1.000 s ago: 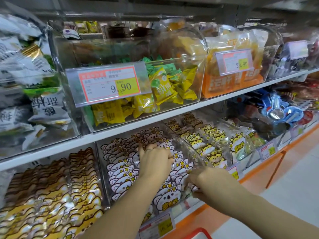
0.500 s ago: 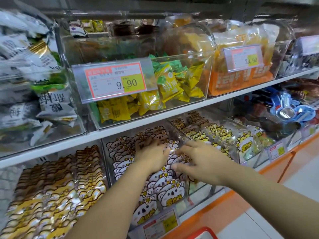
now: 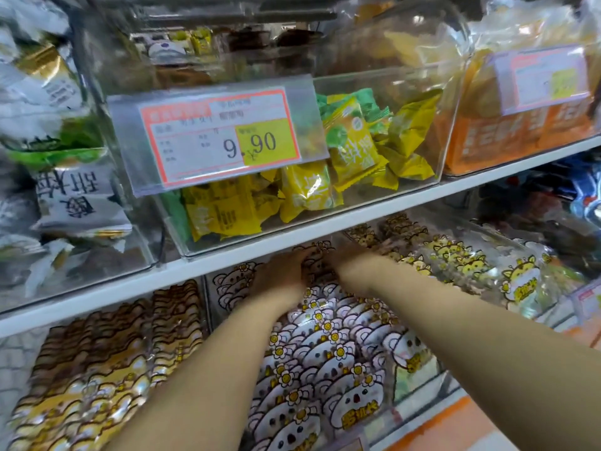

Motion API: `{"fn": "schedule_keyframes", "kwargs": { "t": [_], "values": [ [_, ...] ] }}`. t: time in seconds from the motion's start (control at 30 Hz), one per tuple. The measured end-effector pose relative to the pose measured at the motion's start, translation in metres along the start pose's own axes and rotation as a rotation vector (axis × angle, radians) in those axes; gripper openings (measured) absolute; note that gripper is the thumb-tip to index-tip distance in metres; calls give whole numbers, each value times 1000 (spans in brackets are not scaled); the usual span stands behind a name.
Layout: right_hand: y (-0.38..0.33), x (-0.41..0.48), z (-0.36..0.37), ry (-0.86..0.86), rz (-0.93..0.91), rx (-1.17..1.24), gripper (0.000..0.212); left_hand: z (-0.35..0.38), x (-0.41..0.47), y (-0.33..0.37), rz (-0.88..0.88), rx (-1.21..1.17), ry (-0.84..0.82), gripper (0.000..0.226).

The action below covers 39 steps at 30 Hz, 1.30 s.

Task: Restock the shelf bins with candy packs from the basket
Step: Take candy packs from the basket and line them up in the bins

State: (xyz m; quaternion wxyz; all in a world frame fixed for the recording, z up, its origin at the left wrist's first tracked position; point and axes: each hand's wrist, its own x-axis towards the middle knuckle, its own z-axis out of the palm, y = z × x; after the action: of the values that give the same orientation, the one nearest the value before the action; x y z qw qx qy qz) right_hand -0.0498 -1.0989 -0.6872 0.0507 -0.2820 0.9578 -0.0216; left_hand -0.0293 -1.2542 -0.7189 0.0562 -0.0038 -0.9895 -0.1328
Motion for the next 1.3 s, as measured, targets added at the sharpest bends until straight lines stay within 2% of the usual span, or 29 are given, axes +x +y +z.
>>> {"fn": "schedule_keyframes", "kwargs": {
  "t": [0.1, 0.23, 0.33, 0.4, 0.57, 0.77, 0.87, 0.93, 1.0, 1.1, 1.2, 1.3],
  "values": [
    [-2, 8, 5, -31, 21, 18, 30, 1, 0, -7, 21, -43, -42, 35],
    [3, 1, 10, -45, -25, -32, 26, 5, -6, -12, 63, -46, -49, 33],
    [12, -8, 19, 19, -57, -78, 18, 0, -12, -5, 51, 2, -66, 38],
    [14, -9, 19, 49, -60, -60, 16, -4, -9, 1, 7, -32, -88, 32],
    [13, 10, 7, 140, 21, -34, 22, 0, 9, -3, 13, -23, -5, 32],
    [-4, 9, 6, 108, 85, -86, 32, 8, 17, -7, 3, -89, 35, 26],
    [-4, -2, 12, 208, 66, -61, 28, 13, 22, -10, -19, -68, 100, 23],
    [5, -3, 21, 367, 14, -238, 19, 11, 19, -8, 26, -15, 79, 25],
    [11, -4, 27, 455, 29, -354, 22, 7, 16, -6, 35, 8, 30, 28],
    [15, -2, 30, 406, 82, -391, 30, 3, 10, -6, 49, 8, -28, 31],
    [16, -3, 22, 475, 86, -264, 33, -2, 7, -5, 68, -63, -68, 32],
    [16, 6, 14, 282, 190, -134, 29, -6, 13, -4, 55, -90, -113, 34]
  ]
}}
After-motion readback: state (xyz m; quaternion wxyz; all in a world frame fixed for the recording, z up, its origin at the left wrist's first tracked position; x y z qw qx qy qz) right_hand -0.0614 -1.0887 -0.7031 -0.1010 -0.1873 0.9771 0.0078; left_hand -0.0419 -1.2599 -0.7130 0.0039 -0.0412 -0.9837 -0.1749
